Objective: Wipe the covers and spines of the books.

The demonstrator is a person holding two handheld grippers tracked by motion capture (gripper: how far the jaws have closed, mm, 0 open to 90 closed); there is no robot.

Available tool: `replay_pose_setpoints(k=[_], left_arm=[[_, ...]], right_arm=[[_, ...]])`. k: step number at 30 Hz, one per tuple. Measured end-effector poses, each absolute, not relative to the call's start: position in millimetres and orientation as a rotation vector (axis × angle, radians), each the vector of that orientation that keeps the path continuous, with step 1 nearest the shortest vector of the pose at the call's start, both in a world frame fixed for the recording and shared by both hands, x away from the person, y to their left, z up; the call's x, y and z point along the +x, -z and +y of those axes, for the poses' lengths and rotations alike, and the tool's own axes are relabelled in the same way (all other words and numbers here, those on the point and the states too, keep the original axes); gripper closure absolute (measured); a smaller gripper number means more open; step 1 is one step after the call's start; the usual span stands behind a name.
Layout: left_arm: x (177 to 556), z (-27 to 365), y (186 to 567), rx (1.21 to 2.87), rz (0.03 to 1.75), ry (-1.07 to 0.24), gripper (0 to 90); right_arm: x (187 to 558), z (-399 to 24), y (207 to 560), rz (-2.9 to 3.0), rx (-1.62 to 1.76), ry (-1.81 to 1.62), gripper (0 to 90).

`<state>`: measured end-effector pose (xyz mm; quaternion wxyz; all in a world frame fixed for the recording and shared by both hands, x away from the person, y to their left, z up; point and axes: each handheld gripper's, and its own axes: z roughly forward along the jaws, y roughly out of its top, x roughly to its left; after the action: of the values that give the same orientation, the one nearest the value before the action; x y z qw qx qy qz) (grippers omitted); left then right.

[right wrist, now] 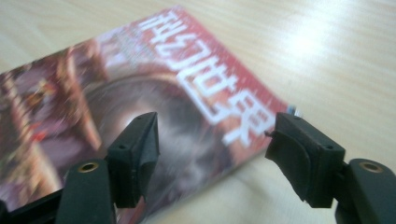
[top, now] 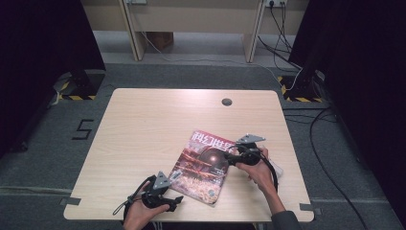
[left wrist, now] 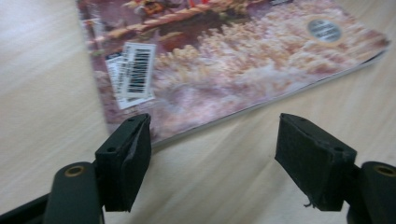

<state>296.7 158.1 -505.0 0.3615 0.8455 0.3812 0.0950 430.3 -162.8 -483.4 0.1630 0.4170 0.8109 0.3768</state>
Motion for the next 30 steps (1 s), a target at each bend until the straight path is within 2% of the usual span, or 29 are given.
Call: replay_pose_setpoints(k=[11,17,24,30], left_arm=[[293.4,153.1,507.2,2.195,0.966,-0.210,29.0],[294.5,154.4,507.2,2.179,0.974,-0.186,29.5],[299.9,160.0,507.2,2.176,0.999,-0.206,27.4],[316.7,175.5,507.4,2.123,1.079,-0.211,29.5]], right_arm=[[478.8,-139.5,498.3,2.338,1.258,-0.959,31.7],[490.7,-137.1,505.6,2.360,1.321,-1.000,30.5],[476.7,-143.4,506.9,2.353,1.307,-1.008,30.3],[447.0,-161.2,507.3,2.390,1.251,-1.023,31.2]])
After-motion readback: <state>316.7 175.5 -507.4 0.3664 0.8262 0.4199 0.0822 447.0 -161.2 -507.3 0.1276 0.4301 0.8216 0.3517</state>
